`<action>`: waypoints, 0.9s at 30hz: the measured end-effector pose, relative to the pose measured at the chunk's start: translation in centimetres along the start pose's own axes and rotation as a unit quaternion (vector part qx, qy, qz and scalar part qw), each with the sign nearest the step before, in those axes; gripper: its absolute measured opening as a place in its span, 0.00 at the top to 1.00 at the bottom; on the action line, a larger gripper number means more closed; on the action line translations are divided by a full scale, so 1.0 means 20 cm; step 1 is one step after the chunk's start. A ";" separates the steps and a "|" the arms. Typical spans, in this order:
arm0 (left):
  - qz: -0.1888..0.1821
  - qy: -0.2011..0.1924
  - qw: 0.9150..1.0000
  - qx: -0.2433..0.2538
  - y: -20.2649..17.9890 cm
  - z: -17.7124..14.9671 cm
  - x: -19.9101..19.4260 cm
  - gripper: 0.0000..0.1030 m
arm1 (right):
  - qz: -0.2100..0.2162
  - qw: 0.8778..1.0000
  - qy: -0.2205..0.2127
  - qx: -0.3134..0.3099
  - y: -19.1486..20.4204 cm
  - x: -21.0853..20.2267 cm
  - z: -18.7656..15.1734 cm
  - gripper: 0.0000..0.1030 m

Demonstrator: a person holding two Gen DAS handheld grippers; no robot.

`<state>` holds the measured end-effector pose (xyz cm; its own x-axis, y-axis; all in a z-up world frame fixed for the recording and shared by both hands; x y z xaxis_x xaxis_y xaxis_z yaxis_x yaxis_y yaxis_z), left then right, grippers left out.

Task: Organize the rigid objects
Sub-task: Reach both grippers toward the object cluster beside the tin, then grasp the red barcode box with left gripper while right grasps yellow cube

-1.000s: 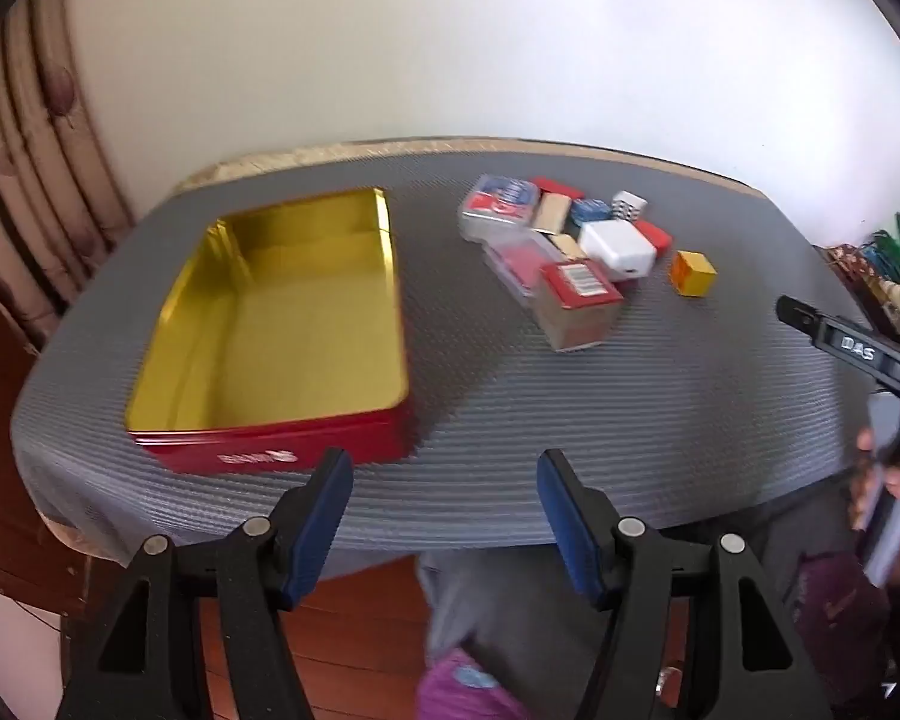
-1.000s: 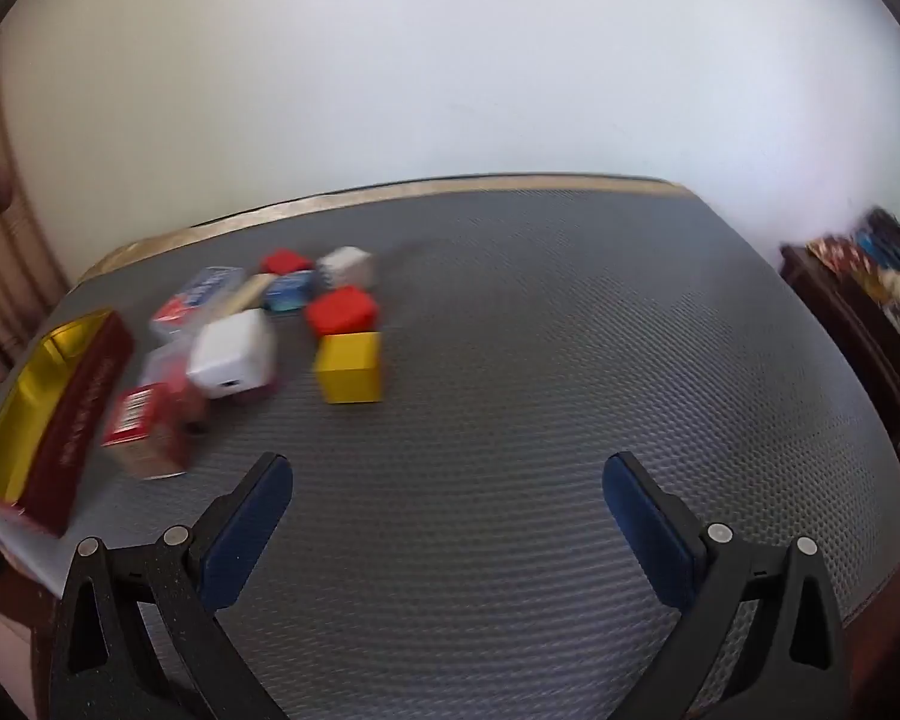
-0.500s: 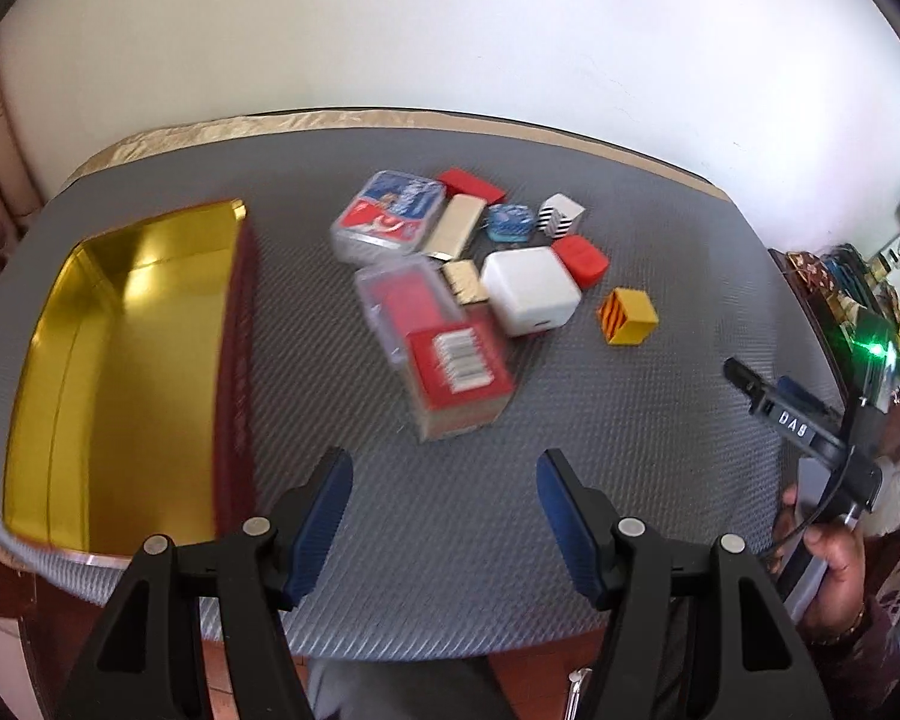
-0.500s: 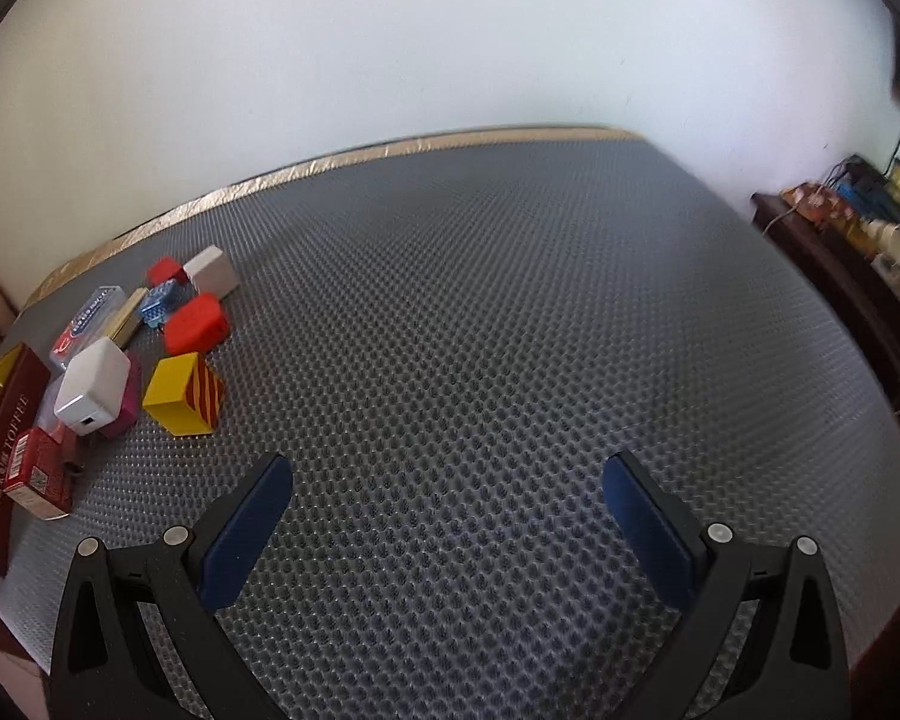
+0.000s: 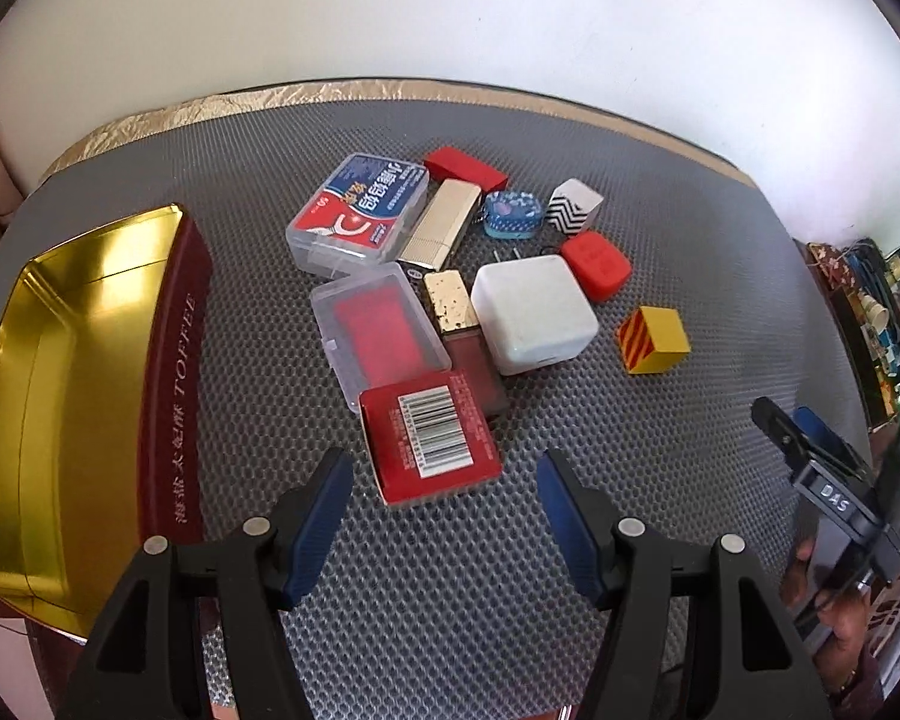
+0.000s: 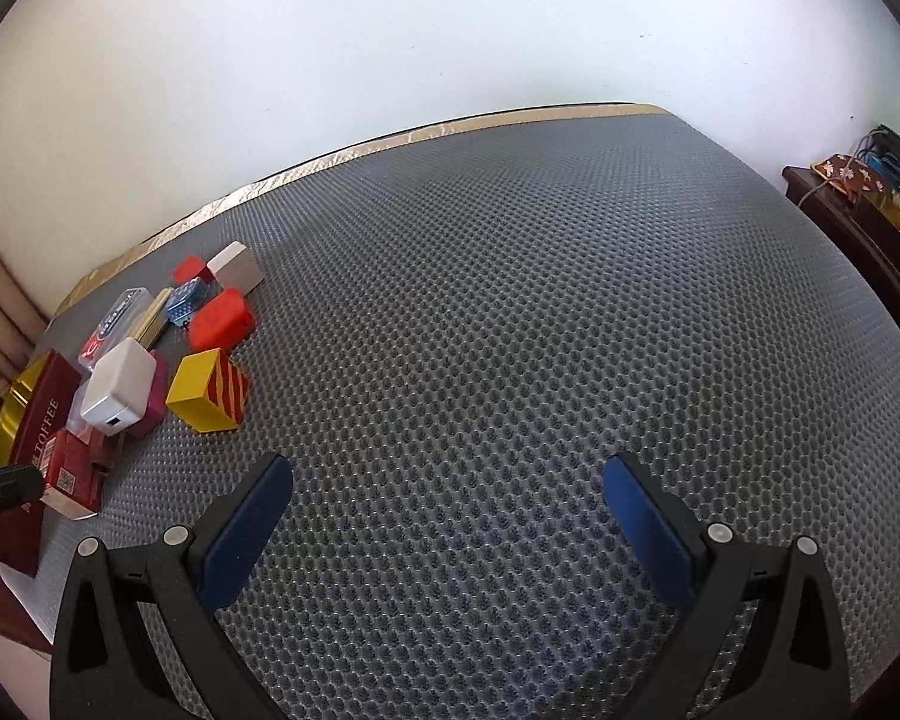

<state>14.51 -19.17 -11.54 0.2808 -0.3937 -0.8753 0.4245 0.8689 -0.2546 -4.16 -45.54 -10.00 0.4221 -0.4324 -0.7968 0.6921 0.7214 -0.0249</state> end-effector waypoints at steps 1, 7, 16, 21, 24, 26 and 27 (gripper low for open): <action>0.004 0.004 1.000 0.000 0.01 0.00 0.02 0.36 | 0.002 1.000 0.002 0.000 0.00 0.00 0.00 0.00; 0.014 -0.001 1.000 -0.016 0.05 0.00 0.09 0.41 | 0.004 1.000 0.005 0.001 0.01 0.01 0.00 0.00; -0.011 -0.020 1.000 -0.021 0.01 -0.05 0.02 0.53 | -0.002 1.000 0.004 -0.002 0.02 0.03 -0.02 0.00; -0.024 -0.038 0.999 -0.022 -0.04 -0.14 -0.13 0.53 | 0.010 1.000 0.004 -0.014 0.05 0.03 -0.03 0.00; -0.041 -0.048 0.998 -0.029 -0.05 -0.19 -0.21 0.53 | 0.035 0.999 -0.003 -0.031 0.11 -0.01 -0.01 0.00; -0.045 -0.053 0.997 -0.034 -0.05 -0.21 -0.26 0.53 | 0.058 0.998 -0.007 -0.039 0.16 -0.06 0.00 0.00; -0.048 -0.054 0.997 -0.036 -0.05 -0.21 -0.27 0.52 | 0.067 0.997 -0.006 -0.041 0.19 -0.08 0.01 0.00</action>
<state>8.88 -16.55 -8.27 0.3354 -0.5027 -0.7967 0.3919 0.8435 -0.3673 -2.06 -42.19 -8.75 0.5144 -0.3348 -0.7895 0.5789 0.8148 0.0316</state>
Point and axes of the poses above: each gripper's, at about its wrist camera, not at the fingertips, and x roughly the way its jaws point, y to its left, z to its top, the point moved 7 cm from there along x, roughly the way its jaws point, and after that the axes turned 9 degrees about -z, right-handed, at the moved point
